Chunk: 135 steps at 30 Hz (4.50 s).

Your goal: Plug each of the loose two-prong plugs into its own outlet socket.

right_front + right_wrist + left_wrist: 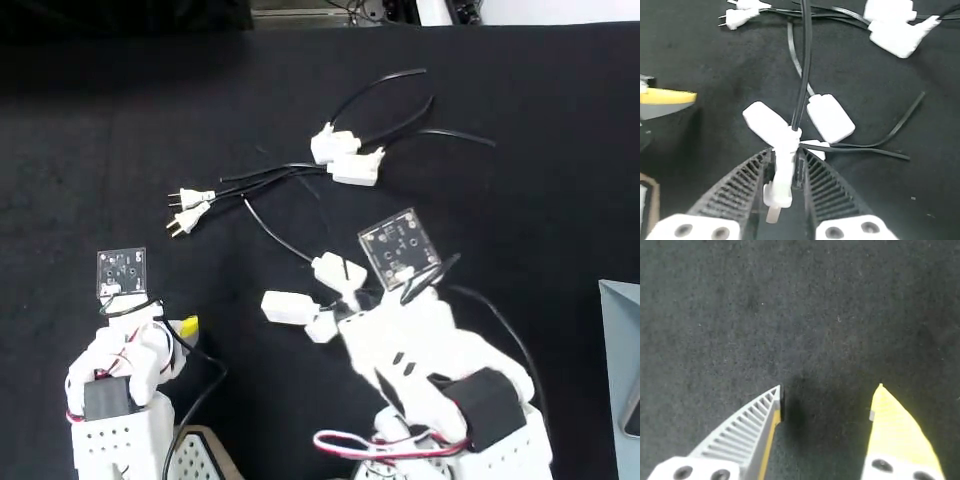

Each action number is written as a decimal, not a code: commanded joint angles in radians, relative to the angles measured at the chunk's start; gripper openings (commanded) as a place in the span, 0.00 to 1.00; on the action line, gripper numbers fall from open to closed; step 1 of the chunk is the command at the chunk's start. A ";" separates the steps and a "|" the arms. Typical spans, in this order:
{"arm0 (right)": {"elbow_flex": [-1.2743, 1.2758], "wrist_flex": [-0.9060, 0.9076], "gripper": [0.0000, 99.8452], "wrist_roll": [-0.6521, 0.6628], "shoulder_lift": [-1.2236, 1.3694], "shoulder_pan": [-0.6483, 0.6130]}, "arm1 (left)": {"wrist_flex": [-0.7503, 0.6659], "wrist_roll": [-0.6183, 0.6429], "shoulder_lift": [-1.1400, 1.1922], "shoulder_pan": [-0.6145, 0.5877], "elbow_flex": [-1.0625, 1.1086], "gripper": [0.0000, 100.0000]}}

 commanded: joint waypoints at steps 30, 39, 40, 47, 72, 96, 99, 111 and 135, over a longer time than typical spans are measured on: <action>0.142 -0.319 0.01 -0.063 -0.002 0.095 | 0.008 0.003 -0.005 0.047 -0.124 0.28; 0.148 -0.370 0.01 -0.114 0.005 0.267 | 0.000 -0.186 0.006 0.119 -0.340 0.27; 0.156 -0.384 0.01 -0.114 0.005 0.285 | 0.000 -0.207 0.006 0.145 -0.349 0.24; 0.249 -0.523 0.01 -0.183 0.005 0.388 | -0.017 -0.304 0.063 0.317 -0.352 0.19; 0.312 -0.638 0.01 -0.267 -0.004 0.516 | -0.307 -0.413 1.191 0.638 -0.789 0.32; 0.314 -0.646 0.01 -0.269 -0.004 0.531 | -0.552 -0.411 1.418 0.756 -0.710 0.14; 0.315 -0.646 0.01 -0.269 -0.004 0.531 | -0.545 -0.407 1.416 0.751 -0.705 0.10; 0.315 -0.644 0.01 -0.269 -0.004 0.525 | -0.460 -0.313 1.158 0.679 -0.704 0.21; 0.317 -0.641 0.01 -0.267 -0.004 0.525 | -0.574 -0.298 1.680 0.638 -0.967 0.20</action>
